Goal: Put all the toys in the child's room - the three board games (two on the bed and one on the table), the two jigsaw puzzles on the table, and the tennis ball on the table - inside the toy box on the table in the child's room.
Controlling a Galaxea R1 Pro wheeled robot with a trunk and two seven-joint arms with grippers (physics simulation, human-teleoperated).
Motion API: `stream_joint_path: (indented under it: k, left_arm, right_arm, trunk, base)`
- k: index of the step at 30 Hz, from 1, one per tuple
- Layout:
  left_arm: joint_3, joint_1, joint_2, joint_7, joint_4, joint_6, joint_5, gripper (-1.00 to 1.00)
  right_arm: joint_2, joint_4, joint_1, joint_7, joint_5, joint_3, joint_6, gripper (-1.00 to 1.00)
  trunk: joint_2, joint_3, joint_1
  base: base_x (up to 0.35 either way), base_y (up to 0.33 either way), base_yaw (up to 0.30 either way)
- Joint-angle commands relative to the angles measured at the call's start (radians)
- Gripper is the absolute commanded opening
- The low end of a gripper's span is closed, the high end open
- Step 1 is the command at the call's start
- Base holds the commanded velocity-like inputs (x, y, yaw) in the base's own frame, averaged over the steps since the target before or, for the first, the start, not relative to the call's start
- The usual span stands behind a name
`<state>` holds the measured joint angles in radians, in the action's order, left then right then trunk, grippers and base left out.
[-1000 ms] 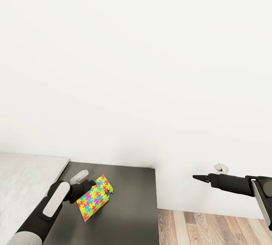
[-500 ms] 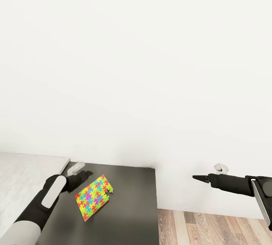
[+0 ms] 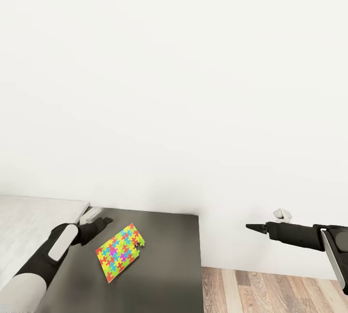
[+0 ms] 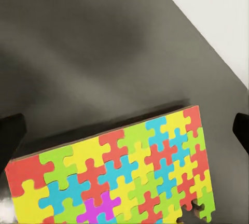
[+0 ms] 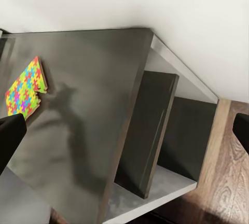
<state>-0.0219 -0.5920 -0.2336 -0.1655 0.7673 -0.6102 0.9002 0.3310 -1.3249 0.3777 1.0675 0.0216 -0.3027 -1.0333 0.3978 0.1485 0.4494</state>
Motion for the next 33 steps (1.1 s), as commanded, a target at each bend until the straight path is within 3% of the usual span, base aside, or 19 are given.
stream_joint_path:
  k: [1,11,33]
  left_arm:
    - [-0.002,-0.004,-0.005,-0.002,-0.014,0.004,0.011,1.00]
    - [-0.005,-0.023,-0.022,0.021,-0.104,0.045,0.009,1.00]
    - [-0.014,-0.035,-0.014,0.028,-0.184,0.092,0.008,1.00]
  right_arm:
    - [0.000,0.000,0.001,0.005,0.002,-0.001,-0.007,1.00]
    - [0.003,-0.001,0.000,0.010,0.001,0.001,-0.009,1.00]
    - [0.003,-0.002,0.000,0.011,0.001,0.002,-0.010,1.00]
  trunk:
    - [0.002,0.002,0.001]
    - [0.002,0.002,0.001]
    - [0.002,0.002,0.001]
  base:
    - [0.000,0.000,0.000]
    - [0.000,0.000,0.000]
    - [0.000,0.000,0.000]
